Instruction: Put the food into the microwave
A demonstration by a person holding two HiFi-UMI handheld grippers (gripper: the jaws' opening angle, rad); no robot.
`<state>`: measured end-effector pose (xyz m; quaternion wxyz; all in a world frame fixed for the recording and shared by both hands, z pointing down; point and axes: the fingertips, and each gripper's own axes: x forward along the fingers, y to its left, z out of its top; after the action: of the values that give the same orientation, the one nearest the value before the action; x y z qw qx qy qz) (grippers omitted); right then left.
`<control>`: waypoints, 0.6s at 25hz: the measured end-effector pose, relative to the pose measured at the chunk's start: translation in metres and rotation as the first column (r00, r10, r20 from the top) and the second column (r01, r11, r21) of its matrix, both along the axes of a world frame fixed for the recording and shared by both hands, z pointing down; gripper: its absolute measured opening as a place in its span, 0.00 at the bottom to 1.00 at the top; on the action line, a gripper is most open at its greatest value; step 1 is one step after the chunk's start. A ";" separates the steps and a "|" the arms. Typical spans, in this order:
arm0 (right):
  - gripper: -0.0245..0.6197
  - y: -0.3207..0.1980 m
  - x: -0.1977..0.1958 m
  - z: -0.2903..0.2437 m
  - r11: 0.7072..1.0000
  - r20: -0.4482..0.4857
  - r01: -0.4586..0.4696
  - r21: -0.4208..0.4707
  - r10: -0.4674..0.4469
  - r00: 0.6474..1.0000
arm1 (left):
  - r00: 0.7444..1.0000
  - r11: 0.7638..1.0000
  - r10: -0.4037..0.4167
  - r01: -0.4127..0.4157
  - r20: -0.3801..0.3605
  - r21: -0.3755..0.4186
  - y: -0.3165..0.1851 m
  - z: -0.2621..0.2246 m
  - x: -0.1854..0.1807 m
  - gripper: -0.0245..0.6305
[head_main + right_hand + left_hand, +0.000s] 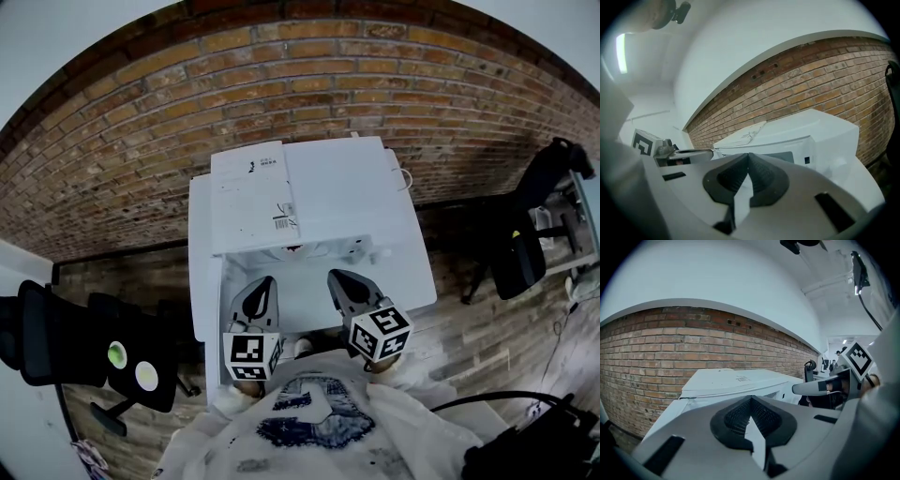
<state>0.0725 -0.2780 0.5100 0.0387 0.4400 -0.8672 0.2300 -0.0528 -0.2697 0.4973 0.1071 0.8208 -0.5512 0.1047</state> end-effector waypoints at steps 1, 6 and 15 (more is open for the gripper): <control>0.06 0.000 0.000 0.000 1.000 -0.006 0.001 0.004 -0.001 1.000 | 1.000 1.000 0.000 0.000 0.001 -0.001 -0.001 0.001 0.000 0.05; 0.06 -0.001 0.000 0.001 1.000 -0.023 -0.003 0.019 0.003 1.000 | 1.000 1.000 0.005 -0.005 0.004 -0.005 -0.003 0.004 0.001 0.05; 0.06 0.002 -0.001 0.000 1.000 -0.016 -0.003 0.010 0.003 1.000 | 1.000 1.000 0.010 -0.010 0.002 -0.013 -0.001 0.003 0.001 0.05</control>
<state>0.0713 -0.2762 0.5100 0.0429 0.4433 -0.8673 0.2223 -0.0515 -0.2703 0.4999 0.1110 0.8228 -0.5464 0.1096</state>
